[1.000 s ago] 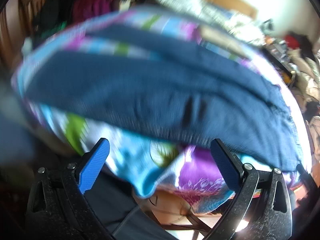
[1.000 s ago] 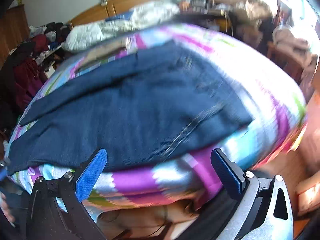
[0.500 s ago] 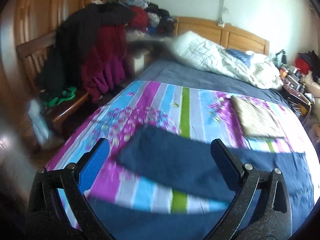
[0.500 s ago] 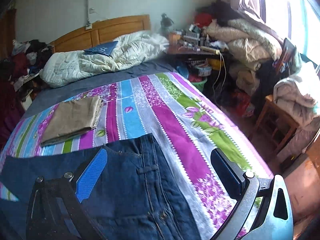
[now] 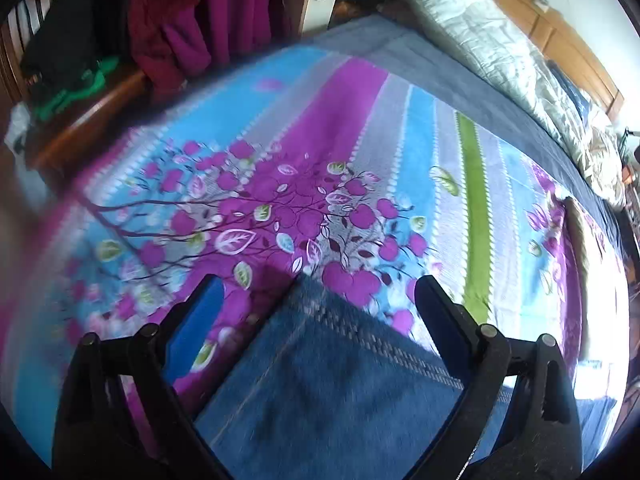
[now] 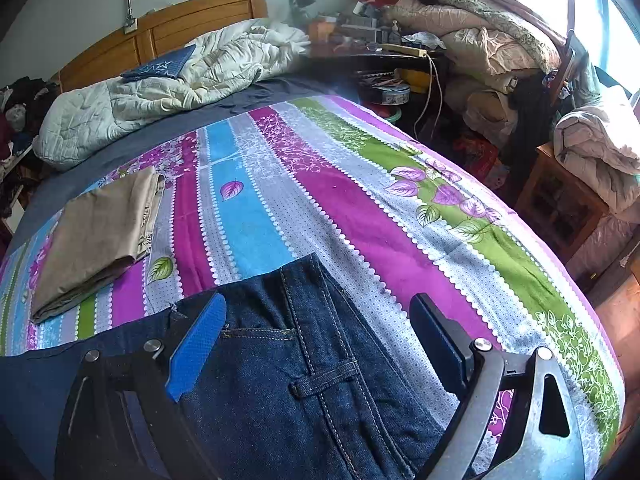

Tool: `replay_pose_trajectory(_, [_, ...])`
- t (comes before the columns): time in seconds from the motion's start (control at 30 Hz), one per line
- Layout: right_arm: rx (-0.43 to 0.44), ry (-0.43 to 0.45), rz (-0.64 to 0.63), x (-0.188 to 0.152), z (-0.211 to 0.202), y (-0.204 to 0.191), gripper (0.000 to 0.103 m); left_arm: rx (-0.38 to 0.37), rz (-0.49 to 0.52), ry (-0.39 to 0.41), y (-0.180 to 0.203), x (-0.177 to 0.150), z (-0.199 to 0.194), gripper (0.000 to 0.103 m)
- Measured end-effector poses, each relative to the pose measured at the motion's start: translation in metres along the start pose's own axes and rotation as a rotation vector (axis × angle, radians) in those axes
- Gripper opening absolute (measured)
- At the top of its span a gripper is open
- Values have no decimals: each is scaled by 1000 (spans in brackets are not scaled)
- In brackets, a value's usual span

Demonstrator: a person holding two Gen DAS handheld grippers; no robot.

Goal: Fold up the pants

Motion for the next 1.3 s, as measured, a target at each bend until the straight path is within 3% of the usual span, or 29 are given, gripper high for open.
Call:
replay_pose_trajectory(0.07, [-2, 3, 8, -2, 3, 3, 95, -28, -26, -31, 0, -4, 13, 91])
replay_pose_trajectory(0.13, [1, 10, 10, -3, 5, 3, 95, -78, -57, -62, 2, -12, 23, 71])
replay_pose_trajectory(0.23, [11, 20, -3, -3, 6, 2, 95, -42, -45, -70, 1, -18, 26, 63])
replay_pose_trajectory(0.3, [24, 24, -17, -4, 7, 1, 95, -15, -64, -77, -3, -20, 22, 47])
replay_pose_trajectory(0.33, [31, 23, -22, -4, 8, 2, 95, -45, -85, -85, -5, -22, 20, 32])
replay_pose_trajectory(0.37, [38, 20, -25, -4, 9, 2, 95, -71, -92, -91, -4, -23, 18, 25])
replay_pose_trajectory(0.47, [47, 15, -16, -5, 17, 9, 95, -52, -49, -90, 1, -28, 13, 20])
replay_pose_trajectory(0.57, [108, -3, -13, -1, 27, 12, 95, -18, -28, -75, 7, -31, 8, 17])
replay_pose_trajectory(0.73, [229, -102, -136, 8, 55, -20, 95, 2, -50, -29, 6, -29, -1, 17])
replay_pose_trajectory(0.87, [129, -164, -186, 18, 95, -28, 95, 26, -61, -38, 8, -25, 4, 17])
replay_pose_trajectory(1.0, [21, -282, -172, 10, 137, -16, 91, 41, -74, -50, 9, -21, 11, 17])
replay_pose_trajectory(1.07, [23, -303, -164, 2, 145, -10, 89, 44, -77, -52, 9, -22, 15, 17])
replay_pose_trajectory(1.1, [34, -287, -164, 1, 144, -10, 86, 45, -77, -52, 9, -22, 16, 17])
replay_pose_trajectory(1.17, [93, -271, -188, 1, 137, -16, 46, 41, -81, -50, 8, -23, 18, 17])
replay_pose_trajectory(1.3, [48, -202, -307, -1, 114, -34, 33, 27, -92, -28, 7, -25, 16, 17])
Point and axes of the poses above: each gripper's, at about its wrist camera, not at the fingertips, and z roughly the way its jaws point, y to its right, x to its top, the point moved 7 cm from there along z, roughly the way its jaws point, and after that the axes turned 8 degrees about z, right-handed, at the moved point
